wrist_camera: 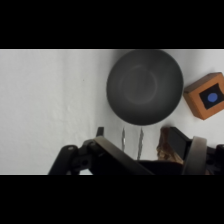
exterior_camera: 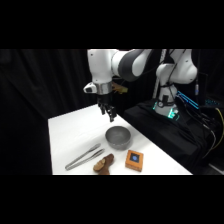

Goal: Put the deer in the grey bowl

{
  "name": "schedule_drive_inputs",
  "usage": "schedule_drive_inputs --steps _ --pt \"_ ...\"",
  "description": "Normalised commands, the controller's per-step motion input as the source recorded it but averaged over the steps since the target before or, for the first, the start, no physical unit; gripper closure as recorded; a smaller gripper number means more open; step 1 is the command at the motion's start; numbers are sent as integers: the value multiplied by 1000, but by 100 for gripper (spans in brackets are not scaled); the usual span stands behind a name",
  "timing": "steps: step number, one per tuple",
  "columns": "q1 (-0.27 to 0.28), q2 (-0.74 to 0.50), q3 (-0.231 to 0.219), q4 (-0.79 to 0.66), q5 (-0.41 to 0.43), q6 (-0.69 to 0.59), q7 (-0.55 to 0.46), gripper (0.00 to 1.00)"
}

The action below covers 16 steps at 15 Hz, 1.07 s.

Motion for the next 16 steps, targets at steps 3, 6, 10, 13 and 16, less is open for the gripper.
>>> schedule_drive_inputs --steps 3,6,10,13,16 --pt "15 5 22 33 11 6 12 0" --pt "76 32 67 119 13 7 62 0" --pt "135 155 92 277 -23 -10 134 0" --pt "149 343 87 436 -90 46 122 0" --pt "134 454 49 523 -171 69 103 0"
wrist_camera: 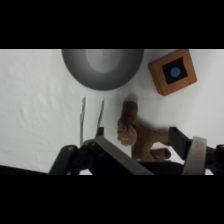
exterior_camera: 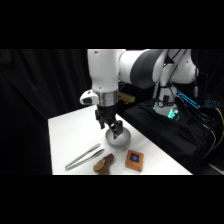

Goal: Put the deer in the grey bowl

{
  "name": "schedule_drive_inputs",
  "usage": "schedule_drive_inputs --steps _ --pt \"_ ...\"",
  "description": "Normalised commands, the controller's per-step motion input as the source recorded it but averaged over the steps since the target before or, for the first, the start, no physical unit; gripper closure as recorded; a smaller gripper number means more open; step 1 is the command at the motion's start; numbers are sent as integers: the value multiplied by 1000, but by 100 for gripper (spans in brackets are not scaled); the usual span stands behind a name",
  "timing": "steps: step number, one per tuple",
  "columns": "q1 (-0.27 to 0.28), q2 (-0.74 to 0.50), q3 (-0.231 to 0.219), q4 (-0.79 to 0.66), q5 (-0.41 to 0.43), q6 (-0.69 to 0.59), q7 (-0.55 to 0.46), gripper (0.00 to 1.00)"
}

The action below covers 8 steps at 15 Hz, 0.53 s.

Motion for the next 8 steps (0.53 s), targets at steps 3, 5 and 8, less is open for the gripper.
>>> schedule_drive_inputs --steps 3,5,8 --pt "83 467 8 514 -180 95 0 0" --pt "49 459 6 512 -131 72 -83 0" --pt "47 407 3 462 -110 22 -88 0"
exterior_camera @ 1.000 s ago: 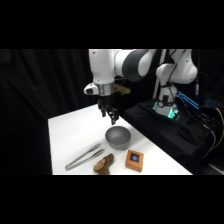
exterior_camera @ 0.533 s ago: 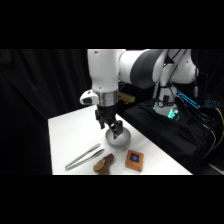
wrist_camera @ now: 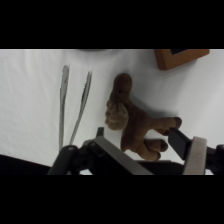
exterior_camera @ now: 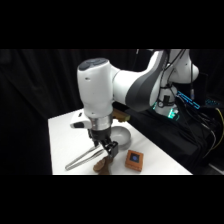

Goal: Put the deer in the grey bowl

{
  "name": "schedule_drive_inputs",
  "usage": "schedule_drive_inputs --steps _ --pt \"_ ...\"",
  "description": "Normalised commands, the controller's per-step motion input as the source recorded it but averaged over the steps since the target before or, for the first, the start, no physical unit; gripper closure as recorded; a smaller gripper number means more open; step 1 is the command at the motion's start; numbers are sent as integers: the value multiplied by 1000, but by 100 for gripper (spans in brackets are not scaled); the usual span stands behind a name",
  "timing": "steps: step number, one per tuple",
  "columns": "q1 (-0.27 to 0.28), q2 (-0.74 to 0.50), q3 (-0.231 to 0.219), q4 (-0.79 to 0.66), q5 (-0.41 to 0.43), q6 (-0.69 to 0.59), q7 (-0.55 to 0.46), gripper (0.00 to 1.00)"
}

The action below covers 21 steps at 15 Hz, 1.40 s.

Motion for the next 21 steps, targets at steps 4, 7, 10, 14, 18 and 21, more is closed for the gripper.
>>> schedule_drive_inputs --steps 4,7,10,14,18,21 --pt "27 352 11 378 -94 14 -141 0" --pt "11 353 -5 383 -95 -12 -138 0" --pt "9 345 -10 388 -98 -9 -141 0" --pt "10 310 -27 392 -122 -34 -142 0" --pt "10 242 -25 328 -115 -87 -123 0" --pt "50 149 -19 265 -108 -141 -60 0"
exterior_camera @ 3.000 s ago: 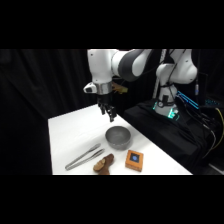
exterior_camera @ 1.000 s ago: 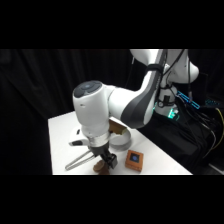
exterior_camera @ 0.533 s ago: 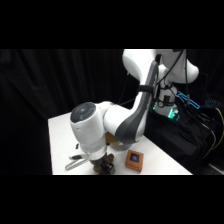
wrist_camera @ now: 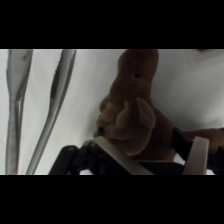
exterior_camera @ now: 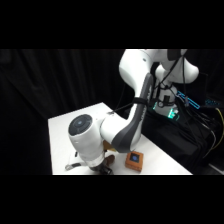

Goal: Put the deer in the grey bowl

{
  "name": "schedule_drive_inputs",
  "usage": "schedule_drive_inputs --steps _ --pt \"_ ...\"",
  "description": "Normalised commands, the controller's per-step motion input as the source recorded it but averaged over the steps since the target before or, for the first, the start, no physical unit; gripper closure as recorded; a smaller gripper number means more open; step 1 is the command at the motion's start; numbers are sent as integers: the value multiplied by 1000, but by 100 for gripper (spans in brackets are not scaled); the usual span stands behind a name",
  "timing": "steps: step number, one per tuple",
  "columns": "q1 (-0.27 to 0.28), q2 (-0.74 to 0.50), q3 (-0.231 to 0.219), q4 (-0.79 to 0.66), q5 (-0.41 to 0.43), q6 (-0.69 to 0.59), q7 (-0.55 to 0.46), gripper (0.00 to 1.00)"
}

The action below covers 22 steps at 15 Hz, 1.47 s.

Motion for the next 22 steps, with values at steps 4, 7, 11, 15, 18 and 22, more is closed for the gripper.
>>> schedule_drive_inputs --steps 4,7,11,15,18,22 --pt "77 59 0 194 -96 -149 -11 43" --pt "49 46 8 188 -74 -148 15 67" --pt "-21 48 30 191 -25 -149 -26 96" --pt "-11 -93 1 37 -43 -139 22 97" --pt "54 -401 -40 -244 -117 -137 114 97" --pt "56 -565 -63 -381 -151 -176 146 97"
